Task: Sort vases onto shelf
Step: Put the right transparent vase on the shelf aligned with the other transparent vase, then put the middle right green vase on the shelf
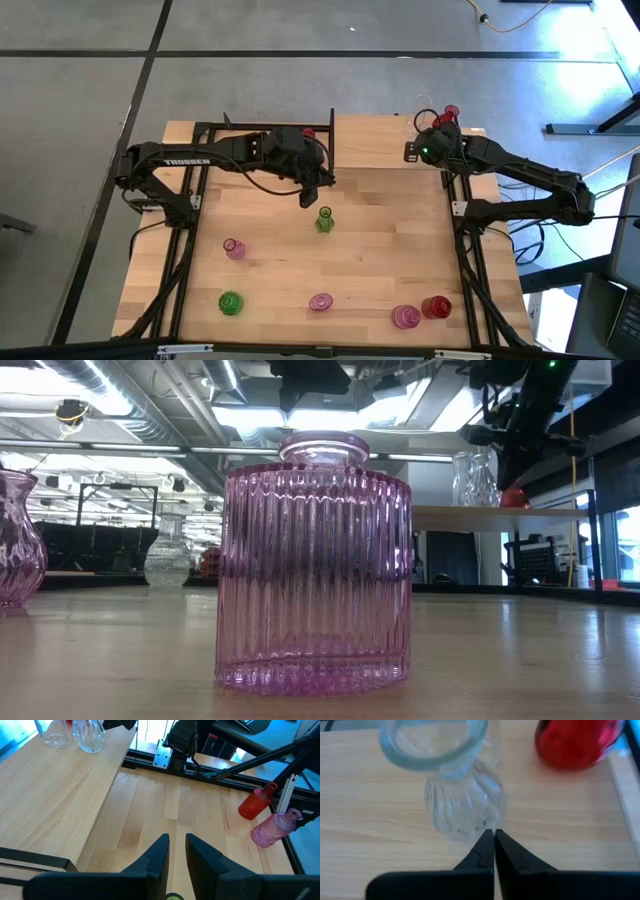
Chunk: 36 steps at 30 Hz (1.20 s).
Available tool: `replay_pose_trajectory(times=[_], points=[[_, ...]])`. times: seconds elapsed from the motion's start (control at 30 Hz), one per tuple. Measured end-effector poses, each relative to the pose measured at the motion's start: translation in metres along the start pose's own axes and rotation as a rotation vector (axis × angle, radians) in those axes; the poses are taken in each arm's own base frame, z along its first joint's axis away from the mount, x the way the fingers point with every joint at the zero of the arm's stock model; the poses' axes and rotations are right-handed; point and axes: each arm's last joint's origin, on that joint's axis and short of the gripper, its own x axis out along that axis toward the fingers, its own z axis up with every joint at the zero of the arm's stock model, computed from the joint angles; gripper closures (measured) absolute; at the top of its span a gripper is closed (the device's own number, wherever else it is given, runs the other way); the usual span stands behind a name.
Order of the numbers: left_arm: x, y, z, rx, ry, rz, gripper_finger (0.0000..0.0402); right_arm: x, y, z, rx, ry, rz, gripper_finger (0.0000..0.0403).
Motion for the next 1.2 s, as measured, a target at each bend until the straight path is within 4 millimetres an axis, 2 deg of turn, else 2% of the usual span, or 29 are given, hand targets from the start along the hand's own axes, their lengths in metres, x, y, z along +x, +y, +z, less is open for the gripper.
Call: replay_pose_trajectory(times=[0.23, 0.57, 0.7, 0.83, 0.93, 1.07, 1.2], points=[[0.000, 0.000, 0.000, -0.001, 0.000, -0.001, 0.0344, 0.006, 0.001, 0.009, 0.023, 0.004, 0.036, 0.0403], [0.000, -0.005, -0.001, -0.005, 0.003, -0.011, 0.0344, 0.006, -0.001, 0.008, 0.019, 0.032, 0.029, 0.0403], [0.000, -0.006, -0.001, -0.011, 0.004, -0.011, 0.0344, -0.002, -0.007, 0.011, 0.073, 0.033, -0.008, 0.0403], [0.000, -0.006, -0.001, -0.014, 0.006, -0.010, 0.0344, -0.032, -0.016, 0.016, 0.096, -0.027, -0.109, 0.0403], [0.000, -0.006, -0.001, -0.015, 0.006, -0.008, 0.0344, -0.063, -0.021, 0.023, 0.066, -0.085, -0.086, 0.0403], [0.001, -0.005, -0.001, -0.014, 0.006, -0.004, 0.0344, -0.106, -0.026, 0.033, 0.012, -0.152, 0.050, 0.0403], [0.001, -0.005, -0.001, -0.015, 0.006, -0.005, 0.0344, -0.143, -0.028, 0.039, -0.186, -0.110, 0.320, 0.0403]])
